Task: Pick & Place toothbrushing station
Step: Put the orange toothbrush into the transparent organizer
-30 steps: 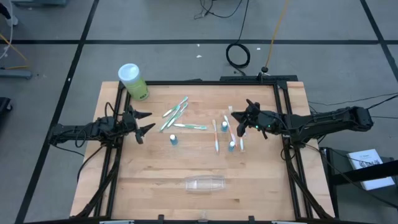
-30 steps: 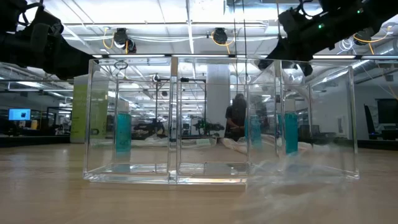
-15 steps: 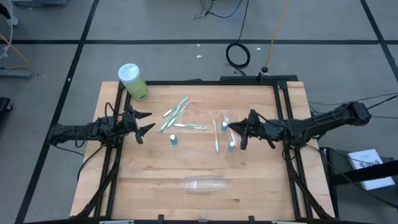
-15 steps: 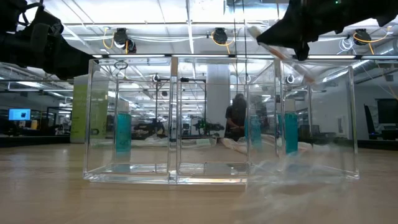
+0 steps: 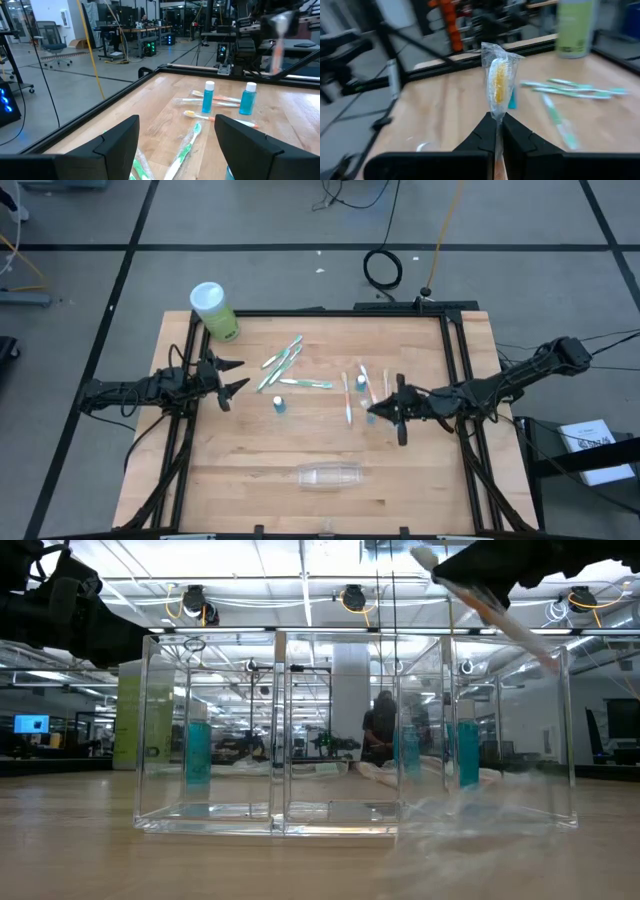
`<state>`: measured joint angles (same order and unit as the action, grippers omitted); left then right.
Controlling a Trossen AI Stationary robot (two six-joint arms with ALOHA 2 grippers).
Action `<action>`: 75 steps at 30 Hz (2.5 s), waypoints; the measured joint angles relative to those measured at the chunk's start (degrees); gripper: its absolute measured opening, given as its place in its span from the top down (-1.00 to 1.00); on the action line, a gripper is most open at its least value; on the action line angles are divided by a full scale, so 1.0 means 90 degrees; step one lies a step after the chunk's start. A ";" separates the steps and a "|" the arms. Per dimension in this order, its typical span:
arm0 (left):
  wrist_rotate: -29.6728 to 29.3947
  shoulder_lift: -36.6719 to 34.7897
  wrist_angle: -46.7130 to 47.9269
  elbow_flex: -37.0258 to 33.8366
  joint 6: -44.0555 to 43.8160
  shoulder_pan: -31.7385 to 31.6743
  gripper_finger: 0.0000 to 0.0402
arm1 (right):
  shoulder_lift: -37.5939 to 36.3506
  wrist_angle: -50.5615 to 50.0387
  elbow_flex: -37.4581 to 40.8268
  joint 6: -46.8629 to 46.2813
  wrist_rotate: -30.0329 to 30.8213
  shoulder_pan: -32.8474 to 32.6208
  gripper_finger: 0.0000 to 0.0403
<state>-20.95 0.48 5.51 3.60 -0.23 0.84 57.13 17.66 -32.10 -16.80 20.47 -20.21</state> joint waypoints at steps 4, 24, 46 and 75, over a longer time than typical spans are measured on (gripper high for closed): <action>0.0000 -0.0001 0.0000 0.0000 0.0000 -0.0001 -0.34 | 0.0231 0.0280 -0.0002 0.0198 -0.0475 -0.0251 0.98; -0.0001 -0.0001 -0.0001 0.0000 0.0000 -0.0002 -0.34 | 0.2031 0.3689 -0.0002 0.0663 -0.2310 -0.0655 0.98; 0.0000 0.0000 0.0000 0.0000 0.0000 0.0000 -0.34 | 0.4725 0.6888 -0.0900 0.1021 -0.2061 -0.0782 0.98; 0.0000 0.0001 -0.0001 0.0000 0.0000 0.0000 -0.34 | 0.5391 0.7353 -0.0605 0.1455 0.1040 -0.1598 0.98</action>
<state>-20.95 0.49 5.50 3.60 -0.23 0.84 105.65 83.84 -37.55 -3.70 29.83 -34.60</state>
